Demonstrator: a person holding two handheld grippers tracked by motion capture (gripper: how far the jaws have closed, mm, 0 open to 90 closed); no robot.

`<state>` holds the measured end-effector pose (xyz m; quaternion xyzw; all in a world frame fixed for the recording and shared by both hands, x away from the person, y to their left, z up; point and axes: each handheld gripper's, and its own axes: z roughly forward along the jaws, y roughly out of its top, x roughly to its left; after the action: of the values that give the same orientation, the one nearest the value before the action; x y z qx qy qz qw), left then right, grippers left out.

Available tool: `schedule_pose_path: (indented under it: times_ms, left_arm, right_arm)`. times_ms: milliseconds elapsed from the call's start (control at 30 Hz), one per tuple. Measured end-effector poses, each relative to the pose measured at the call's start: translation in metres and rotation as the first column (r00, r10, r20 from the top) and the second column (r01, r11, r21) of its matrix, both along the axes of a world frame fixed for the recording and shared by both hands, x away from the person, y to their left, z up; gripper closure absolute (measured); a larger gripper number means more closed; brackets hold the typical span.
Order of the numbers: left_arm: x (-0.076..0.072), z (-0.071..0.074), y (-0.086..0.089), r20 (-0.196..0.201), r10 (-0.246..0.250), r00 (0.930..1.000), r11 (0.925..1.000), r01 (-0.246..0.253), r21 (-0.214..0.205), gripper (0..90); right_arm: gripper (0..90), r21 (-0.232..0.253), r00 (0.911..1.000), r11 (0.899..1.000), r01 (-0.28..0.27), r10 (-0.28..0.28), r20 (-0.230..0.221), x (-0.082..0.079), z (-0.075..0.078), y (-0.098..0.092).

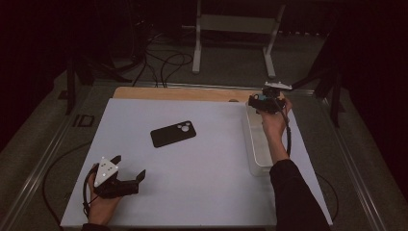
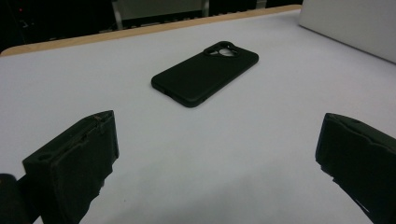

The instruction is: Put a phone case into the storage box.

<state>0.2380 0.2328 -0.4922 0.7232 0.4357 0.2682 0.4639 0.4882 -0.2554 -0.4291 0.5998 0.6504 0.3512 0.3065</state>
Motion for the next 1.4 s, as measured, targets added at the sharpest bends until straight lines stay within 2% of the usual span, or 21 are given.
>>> schedule_pose_path:
  times_ms: [233,533,733,800,900,1100,1200,1400]
  left_arm:
    - [0.000,0.000,0.000,0.001,-0.004,1.0000,1.0000,0.004,-0.002,0.0]
    - [-0.001,0.000,0.000,0.002,-0.007,1.0000,1.0000,0.007,-0.003,0.0]
    - [-0.001,0.000,-0.001,0.000,-0.006,1.0000,1.0000,0.006,-0.004,0.0]
    - [-0.001,0.000,0.000,0.001,-0.005,1.0000,1.0000,0.005,-0.003,0.0]
    - [-0.001,0.000,0.000,0.000,-0.005,1.0000,1.0000,0.005,-0.004,0.0]
    - [-0.001,0.000,0.000,0.000,-0.007,1.0000,1.0000,0.007,-0.003,0.0]
    - [-0.001,0.000,0.000,0.000,-0.006,1.0000,1.0000,0.006,-0.005,0.0]
    - [-0.001,0.000,-0.001,0.000,-0.006,1.0000,1.0000,0.006,-0.005,0.0]
  right_arm:
    - [16.7,-0.022,0.9998,1.000,0.012,-0.012,-0.014,0.006,-0.008,0.003]
    - [16.5,-0.015,0.9999,1.000,0.013,-0.013,-0.006,0.011,-0.011,0.003]
    - [13.5,-0.035,1.0000,0.999,0.000,0.000,-0.010,0.015,-0.011,0.004]
    - [9.0,-0.026,0.9997,1.000,0.004,-0.005,-0.024,0.016,-0.012,0.003]
    - [8.7,-0.022,0.9995,1.000,0.010,-0.011,-0.029,0.016,-0.013,0.001]
    - [8.7,-0.016,0.9997,1.000,0.017,-0.017,-0.014,0.015,-0.010,-0.001]
    - [8.7,0.024,0.9999,1.000,0.011,-0.011,0.002,0.013,-0.008,-0.004]
    - [8.7,0.040,1.0000,0.999,-0.002,0.002,-0.001,0.011,-0.007,-0.005]
